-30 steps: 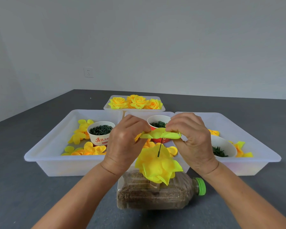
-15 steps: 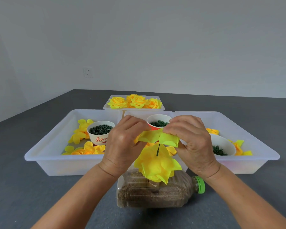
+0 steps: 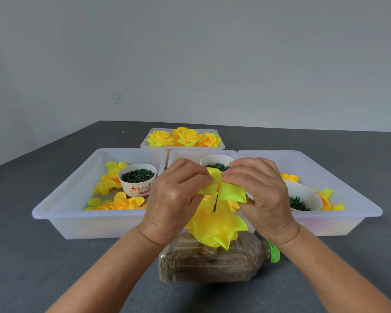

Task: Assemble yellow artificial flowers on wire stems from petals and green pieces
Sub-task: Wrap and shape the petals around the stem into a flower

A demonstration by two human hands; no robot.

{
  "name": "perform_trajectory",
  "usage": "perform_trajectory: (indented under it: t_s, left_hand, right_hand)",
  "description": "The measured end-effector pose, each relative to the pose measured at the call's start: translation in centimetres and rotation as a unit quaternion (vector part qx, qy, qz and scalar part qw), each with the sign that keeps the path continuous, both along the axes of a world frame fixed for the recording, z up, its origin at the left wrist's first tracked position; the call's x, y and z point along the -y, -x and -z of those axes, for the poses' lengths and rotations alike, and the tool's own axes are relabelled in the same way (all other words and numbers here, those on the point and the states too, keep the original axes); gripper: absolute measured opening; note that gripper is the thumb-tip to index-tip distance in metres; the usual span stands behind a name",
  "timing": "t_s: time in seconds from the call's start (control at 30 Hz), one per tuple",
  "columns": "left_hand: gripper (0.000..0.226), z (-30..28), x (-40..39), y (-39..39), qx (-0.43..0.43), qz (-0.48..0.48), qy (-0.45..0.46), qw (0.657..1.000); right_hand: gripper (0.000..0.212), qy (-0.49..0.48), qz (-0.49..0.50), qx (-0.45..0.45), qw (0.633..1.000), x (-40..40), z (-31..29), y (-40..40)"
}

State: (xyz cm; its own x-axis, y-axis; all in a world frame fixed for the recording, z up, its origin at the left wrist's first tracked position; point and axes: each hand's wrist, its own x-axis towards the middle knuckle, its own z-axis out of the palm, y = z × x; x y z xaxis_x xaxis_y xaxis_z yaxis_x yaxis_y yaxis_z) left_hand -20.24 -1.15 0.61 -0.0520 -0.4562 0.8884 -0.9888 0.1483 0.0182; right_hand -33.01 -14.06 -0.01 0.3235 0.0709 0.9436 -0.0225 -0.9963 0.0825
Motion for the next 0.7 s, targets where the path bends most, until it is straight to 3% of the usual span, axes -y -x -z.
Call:
perform_trajectory:
  t_s: [0.07, 0.2, 0.37, 0.5, 0.7]
  left_hand:
    - [0.018, -0.14, 0.11, 0.08, 0.012, 0.004, 0.005, 1.000]
    - [0.018, -0.09, 0.18, 0.15, 0.019, 0.004, 0.001, 1.000]
    - [0.019, 0.08, 0.33, 0.07, -0.005, 0.004, -0.002, 1.000]
    - [0.021, -0.05, 0.44, 0.13, -0.037, 0.001, -0.010, 0.999]
    - [0.018, -0.23, 0.46, 0.40, -0.025, -0.006, -0.005, 1.000]
  right_hand:
    - [0.008, -0.001, -0.012, 0.002, 1.000, -0.02, 0.04, 0.07]
    - [0.005, -0.009, -0.005, 0.009, 1.000, -0.11, 0.12, -0.14]
    - [0.006, -0.064, -0.007, 0.010, 0.998, -0.30, 0.25, -0.32]
    - [0.021, -0.101, -0.020, -0.021, 0.994, -0.45, -0.07, -0.20]
    - [0.022, -0.112, -0.015, -0.021, 0.993, -0.50, -0.25, -0.24]
